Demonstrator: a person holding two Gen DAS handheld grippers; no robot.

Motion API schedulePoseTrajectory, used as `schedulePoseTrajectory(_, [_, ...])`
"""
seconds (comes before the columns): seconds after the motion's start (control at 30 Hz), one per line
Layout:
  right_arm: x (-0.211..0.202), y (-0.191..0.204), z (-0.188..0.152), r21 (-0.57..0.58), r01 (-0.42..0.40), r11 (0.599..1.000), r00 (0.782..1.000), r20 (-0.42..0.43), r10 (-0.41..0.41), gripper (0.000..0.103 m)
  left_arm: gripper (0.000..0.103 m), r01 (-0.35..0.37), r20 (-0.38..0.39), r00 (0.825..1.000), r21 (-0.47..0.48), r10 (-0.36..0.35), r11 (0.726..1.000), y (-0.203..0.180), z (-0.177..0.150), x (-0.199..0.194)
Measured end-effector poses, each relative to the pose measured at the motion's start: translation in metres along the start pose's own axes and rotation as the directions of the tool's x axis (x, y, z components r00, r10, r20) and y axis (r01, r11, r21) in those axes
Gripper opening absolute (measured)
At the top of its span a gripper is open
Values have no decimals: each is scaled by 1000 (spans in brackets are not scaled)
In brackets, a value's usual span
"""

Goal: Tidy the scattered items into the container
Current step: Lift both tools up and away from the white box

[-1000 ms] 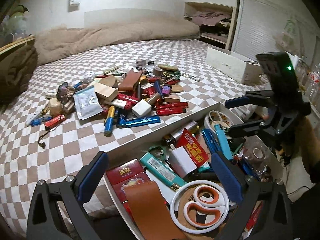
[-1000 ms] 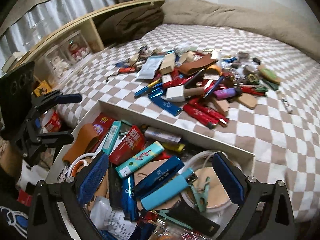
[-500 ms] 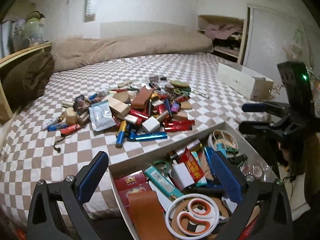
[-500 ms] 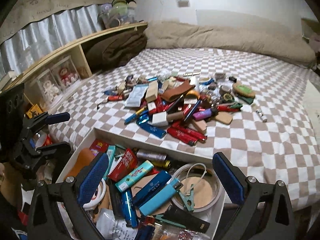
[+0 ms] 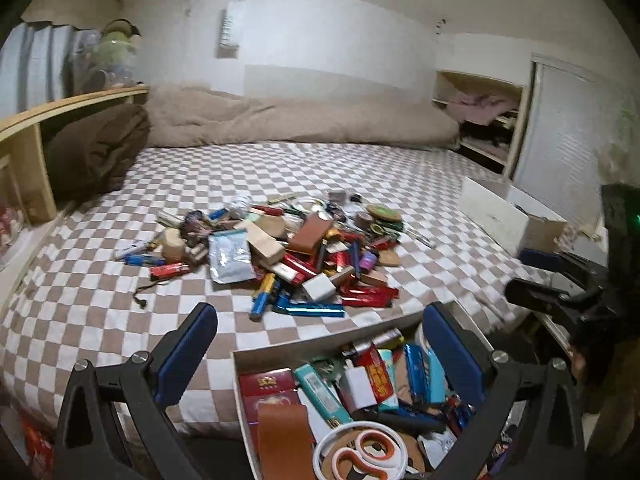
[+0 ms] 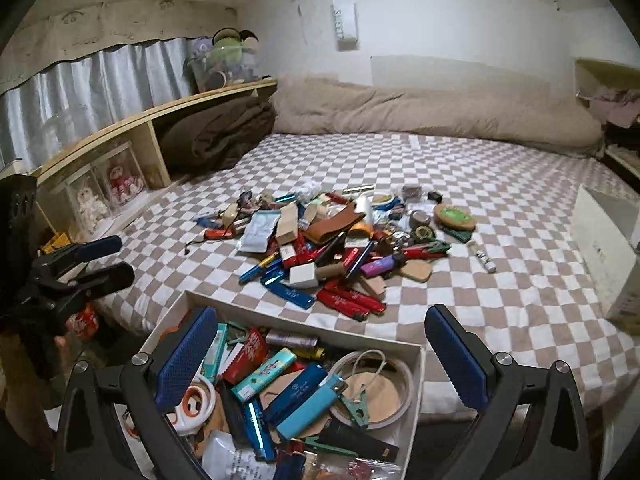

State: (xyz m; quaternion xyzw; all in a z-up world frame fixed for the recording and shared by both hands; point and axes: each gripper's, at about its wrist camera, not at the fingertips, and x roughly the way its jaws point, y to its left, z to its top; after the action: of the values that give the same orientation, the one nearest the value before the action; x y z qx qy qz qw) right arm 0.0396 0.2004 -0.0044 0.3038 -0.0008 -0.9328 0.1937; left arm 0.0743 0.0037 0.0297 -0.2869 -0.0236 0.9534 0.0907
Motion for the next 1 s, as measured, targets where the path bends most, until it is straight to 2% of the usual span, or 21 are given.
schedulePoseTrajectory(0.17, [-6, 0, -3, -5, 28, 1000, 1000, 14, -28, 103, 103, -46, 18, 999, 6, 46, 999, -5, -3, -3])
schedulePoseTrajectory(0.4, [-8, -2, -13, 7, 78, 997, 997, 14, -78, 103, 103, -78, 2, 997, -12, 78, 997, -6, -13, 2])
schedulePoseTrajectory(0.6, [-6, -2, -19, -6, 104, 995, 995, -1, -104, 103, 103, -108, 3, 994, 1, 108, 994, -8, -18, 3])
schedulePoseTrajectory(0.73, [-5, -1, -21, -16, 130, 991, 992, -1, -130, 103, 103, -154, 10, 988, 29, 154, 988, -11, -22, 2])
schedulePoseTrajectory(1.0, [-1, -4, -27, -28, 156, 987, 987, -23, -156, 103, 103, -161, -13, 987, 8, 161, 987, -5, -30, 4])
